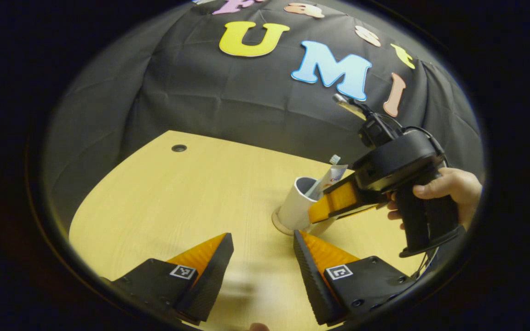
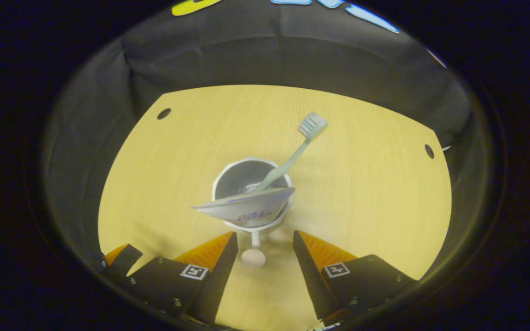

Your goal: Put the toothbrush and toothpaste on the desktop into the cup, then pick up the cup and place it on the coaster on the desktop.

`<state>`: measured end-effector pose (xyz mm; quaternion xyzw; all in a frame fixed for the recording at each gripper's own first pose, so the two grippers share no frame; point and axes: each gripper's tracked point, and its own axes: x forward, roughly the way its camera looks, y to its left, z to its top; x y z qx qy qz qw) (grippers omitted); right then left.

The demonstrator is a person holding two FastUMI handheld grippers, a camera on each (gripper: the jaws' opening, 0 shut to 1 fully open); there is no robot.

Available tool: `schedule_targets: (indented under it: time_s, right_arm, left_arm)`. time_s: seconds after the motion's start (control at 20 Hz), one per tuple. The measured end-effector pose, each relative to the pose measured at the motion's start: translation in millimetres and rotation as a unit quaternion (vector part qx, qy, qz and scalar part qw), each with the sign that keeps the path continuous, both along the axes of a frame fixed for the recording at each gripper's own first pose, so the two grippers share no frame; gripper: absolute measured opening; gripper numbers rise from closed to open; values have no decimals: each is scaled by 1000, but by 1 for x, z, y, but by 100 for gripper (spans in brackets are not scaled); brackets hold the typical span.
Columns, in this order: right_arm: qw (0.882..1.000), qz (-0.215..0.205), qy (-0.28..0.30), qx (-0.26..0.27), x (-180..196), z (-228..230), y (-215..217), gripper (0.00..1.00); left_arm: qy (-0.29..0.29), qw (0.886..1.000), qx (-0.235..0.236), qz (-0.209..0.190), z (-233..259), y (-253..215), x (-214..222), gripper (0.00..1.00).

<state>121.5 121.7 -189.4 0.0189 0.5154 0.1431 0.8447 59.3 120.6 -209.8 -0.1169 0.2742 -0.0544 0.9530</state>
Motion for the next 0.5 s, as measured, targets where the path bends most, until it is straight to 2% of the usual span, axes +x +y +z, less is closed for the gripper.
schedule_targets:
  time_s: [0.1,0.15,0.2,0.3,0.4,0.45,0.5]
  right_arm:
    - [1000,-2,-8,16,-9,11,-8,76]
    - [1000,-4,-11,21,-14,15,-13,80]
    - [1000,-6,-16,26,-20,20,-19,87]
    - [999,-19,-29,37,-27,30,-31,87]
    - [997,-38,-47,44,-35,42,-48,86]
    - [996,-49,-57,45,-41,47,-59,86]
    - [995,-58,-66,44,-46,51,-69,86]
  left_arm:
    - [-7,1000,4,-5,3,-6,2,87]
    - [-12,1000,7,-7,6,-10,3,87]
    - [-17,1000,8,-11,9,-13,6,92]
    - [-22,999,12,-20,15,-21,8,87]
    - [-32,999,19,-28,23,-29,12,87]
    - [-35,999,26,-29,26,-31,13,92]
    - [-38,998,29,-33,29,-36,16,87]
